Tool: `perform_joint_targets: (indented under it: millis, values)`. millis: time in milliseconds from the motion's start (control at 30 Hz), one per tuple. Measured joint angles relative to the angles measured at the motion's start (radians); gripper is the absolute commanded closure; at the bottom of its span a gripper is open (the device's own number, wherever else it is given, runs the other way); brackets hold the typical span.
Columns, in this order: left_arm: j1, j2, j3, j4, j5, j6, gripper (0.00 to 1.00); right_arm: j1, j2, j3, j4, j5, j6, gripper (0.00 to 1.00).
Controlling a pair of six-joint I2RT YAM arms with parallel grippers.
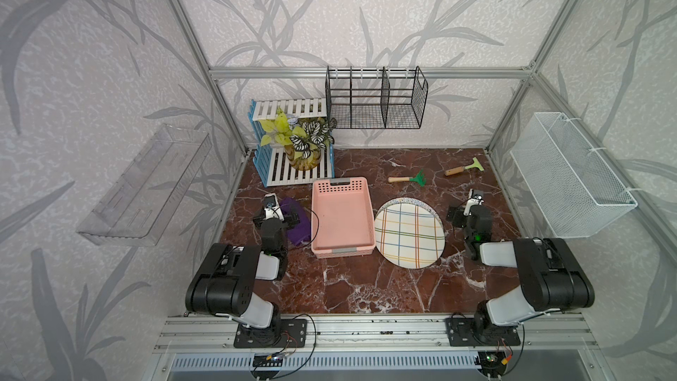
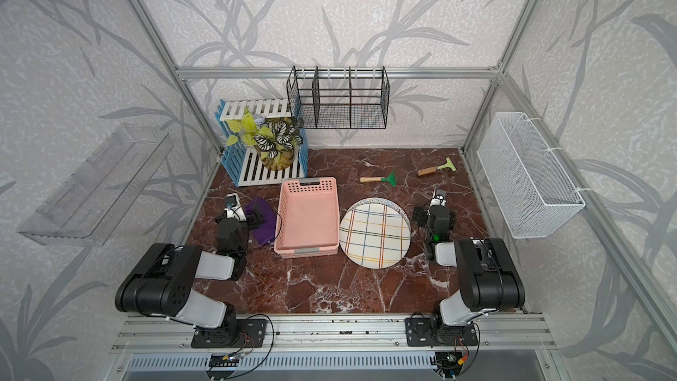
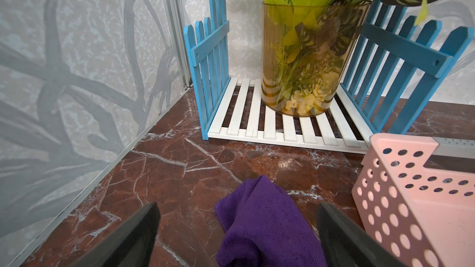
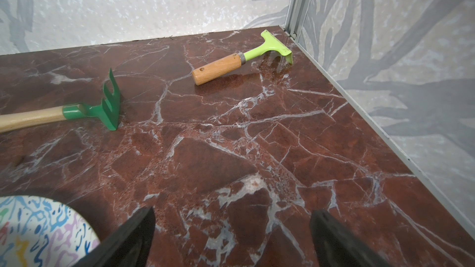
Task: Wipe the wet plate dry
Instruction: Reset both arms
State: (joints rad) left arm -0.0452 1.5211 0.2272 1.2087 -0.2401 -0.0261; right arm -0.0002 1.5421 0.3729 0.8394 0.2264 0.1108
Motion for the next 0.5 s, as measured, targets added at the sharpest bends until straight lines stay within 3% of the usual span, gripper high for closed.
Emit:
perform_joint_targets:
  millis: [500]
  values:
    - [0.000, 0.000, 0.000, 0.004, 0.007, 0.001, 0.00, 0.003, 0.000, 0.000, 0.000, 0.000, -0.004, 0.01]
